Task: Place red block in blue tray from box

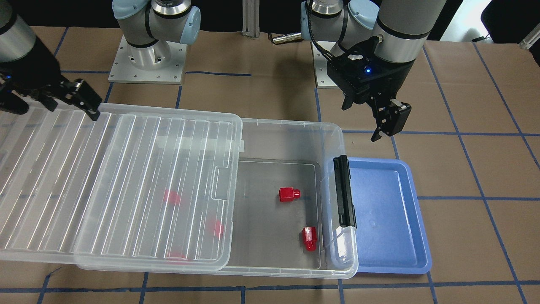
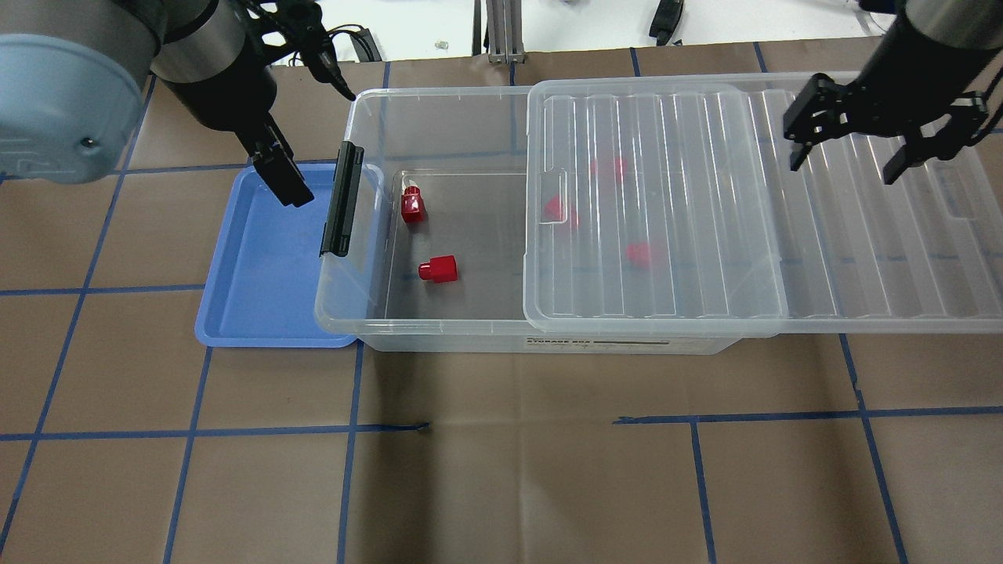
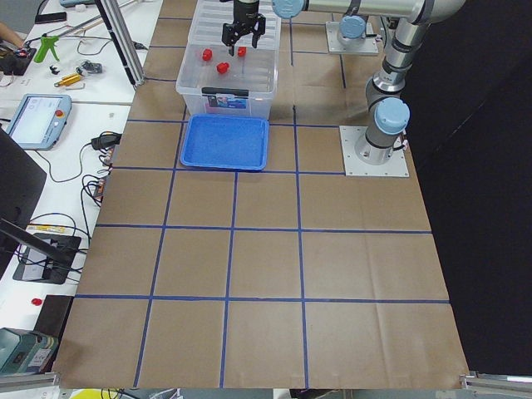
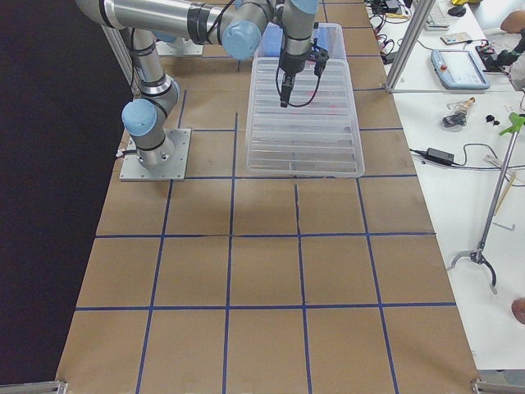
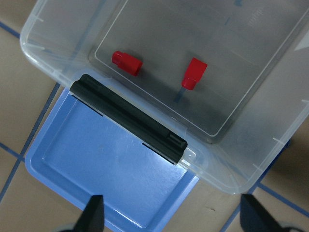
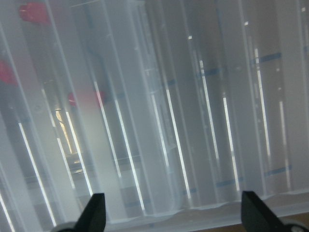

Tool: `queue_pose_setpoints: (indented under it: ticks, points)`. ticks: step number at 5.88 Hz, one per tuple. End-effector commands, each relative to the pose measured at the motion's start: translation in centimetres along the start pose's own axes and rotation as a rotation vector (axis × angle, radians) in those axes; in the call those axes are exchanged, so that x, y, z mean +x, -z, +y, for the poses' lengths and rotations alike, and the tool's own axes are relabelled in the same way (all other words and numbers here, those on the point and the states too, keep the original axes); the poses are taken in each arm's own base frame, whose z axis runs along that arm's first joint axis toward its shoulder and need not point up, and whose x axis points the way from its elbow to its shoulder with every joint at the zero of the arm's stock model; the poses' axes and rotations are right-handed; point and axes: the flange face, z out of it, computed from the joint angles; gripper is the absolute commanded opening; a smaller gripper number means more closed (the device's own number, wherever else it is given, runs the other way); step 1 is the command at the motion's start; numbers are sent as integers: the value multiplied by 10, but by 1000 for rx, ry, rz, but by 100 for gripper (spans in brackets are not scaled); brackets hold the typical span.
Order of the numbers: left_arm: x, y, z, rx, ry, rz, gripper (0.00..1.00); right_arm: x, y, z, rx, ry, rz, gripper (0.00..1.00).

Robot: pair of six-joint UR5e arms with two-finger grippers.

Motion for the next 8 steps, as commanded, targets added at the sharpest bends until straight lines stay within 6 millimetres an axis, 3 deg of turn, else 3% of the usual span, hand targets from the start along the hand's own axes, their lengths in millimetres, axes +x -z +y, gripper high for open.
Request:
queue_pose_setpoints:
  ticks: [1,3,4,5,6,7,8]
  points:
    - [4,-32,-22,-18,-88,47,99,-57,-6,22,-6,9,-3,100]
    - [19,-73,-77,-10,-225,35,99,-57,-10,21,-13,16,0,100]
    - [16,-81,-82,0,-237,21,99,-56,-9,20,-10,21,7,100]
    - [8,-105,-97,24,-252,-10,99,-56,-8,20,-5,59,7,100]
    - [3,-144,-105,-2,-309,34,99,-56,-8,20,-5,72,7,100]
    - [7,-163,-108,-17,-361,62,98,-56,-9,20,-8,72,8,100]
    - [10,-200,-112,-35,-361,98,98,-55,-10,20,-10,73,9,100]
